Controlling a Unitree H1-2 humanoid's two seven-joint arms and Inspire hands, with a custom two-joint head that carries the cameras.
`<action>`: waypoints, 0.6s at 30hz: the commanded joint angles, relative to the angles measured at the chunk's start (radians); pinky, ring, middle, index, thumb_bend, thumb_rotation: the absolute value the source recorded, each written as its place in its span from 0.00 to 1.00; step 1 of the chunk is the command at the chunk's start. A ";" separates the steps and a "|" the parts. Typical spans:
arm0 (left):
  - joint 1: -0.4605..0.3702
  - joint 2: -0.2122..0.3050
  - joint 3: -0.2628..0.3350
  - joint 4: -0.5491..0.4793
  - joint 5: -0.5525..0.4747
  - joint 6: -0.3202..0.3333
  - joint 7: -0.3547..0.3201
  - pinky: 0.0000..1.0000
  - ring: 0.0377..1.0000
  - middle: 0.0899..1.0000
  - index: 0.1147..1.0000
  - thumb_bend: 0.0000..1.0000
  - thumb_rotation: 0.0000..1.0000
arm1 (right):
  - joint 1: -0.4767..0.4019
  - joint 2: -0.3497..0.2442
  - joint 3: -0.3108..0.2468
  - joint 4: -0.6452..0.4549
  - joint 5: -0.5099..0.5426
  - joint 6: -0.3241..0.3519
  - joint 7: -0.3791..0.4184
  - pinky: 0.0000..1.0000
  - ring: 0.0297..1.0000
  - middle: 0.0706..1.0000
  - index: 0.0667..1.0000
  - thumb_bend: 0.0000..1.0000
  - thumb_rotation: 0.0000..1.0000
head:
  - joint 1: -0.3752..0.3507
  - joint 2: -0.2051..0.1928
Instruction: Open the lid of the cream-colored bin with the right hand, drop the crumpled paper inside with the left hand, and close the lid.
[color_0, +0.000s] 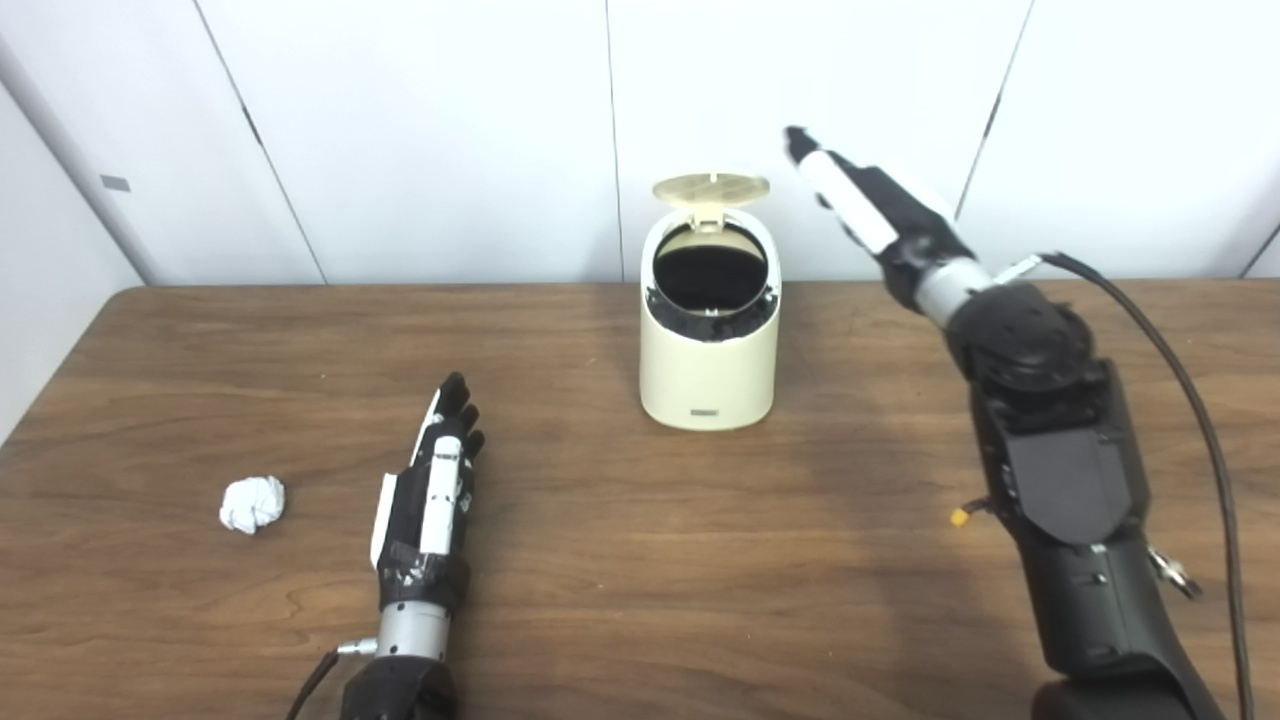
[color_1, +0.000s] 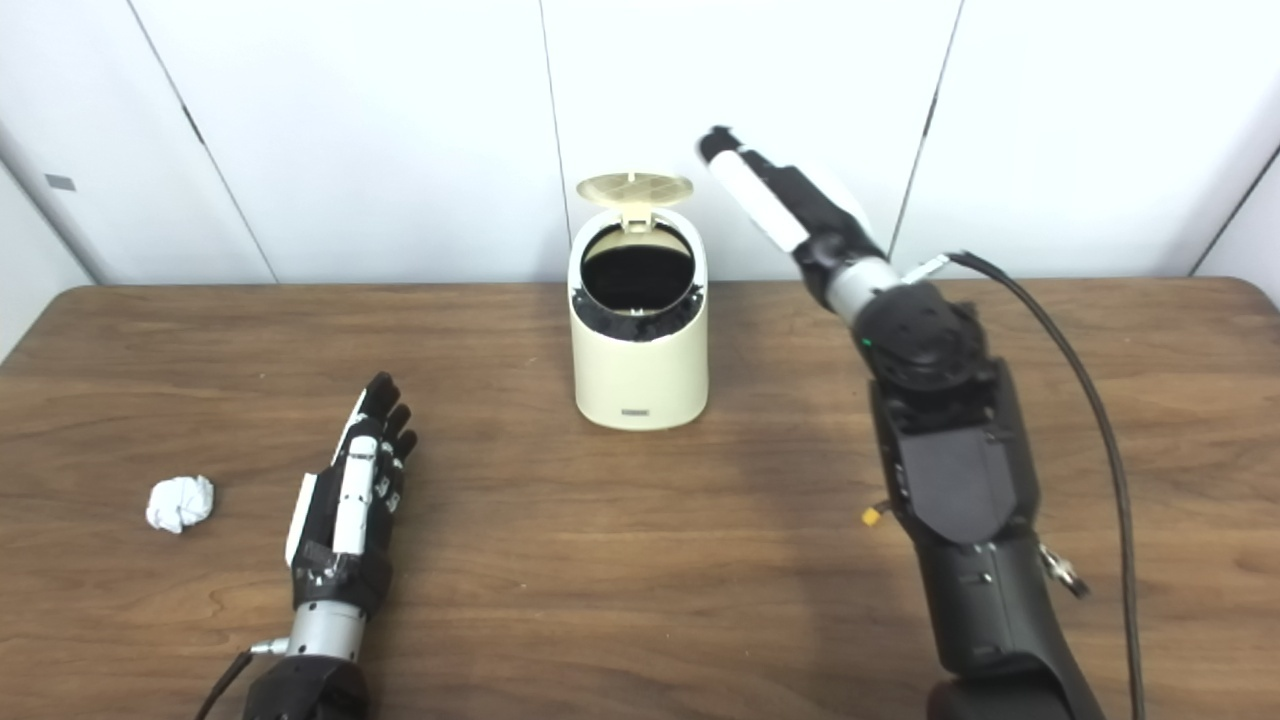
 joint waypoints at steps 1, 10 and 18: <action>0.003 0.014 0.002 0.013 0.001 -0.010 -0.010 1.00 1.00 1.00 0.98 0.29 0.82 | -0.026 -0.031 0.013 -0.054 -0.029 -0.003 -0.005 0.96 0.94 0.95 0.94 0.47 1.00 | -0.001 0.001; 0.004 0.023 0.005 0.002 -0.005 -0.003 -0.012 1.00 1.00 1.00 0.98 0.27 0.83 | 0.062 -0.090 0.043 -0.124 -0.023 -0.007 -0.035 0.88 0.92 0.95 0.92 0.45 0.96 | -0.014 0.010; 0.008 0.038 0.008 -0.011 -0.006 0.004 -0.015 1.00 1.00 1.00 0.98 0.25 0.87 | 0.186 -0.081 0.049 -0.170 -0.038 -0.043 -0.120 0.91 0.95 0.96 0.94 0.51 0.97 | -0.023 0.023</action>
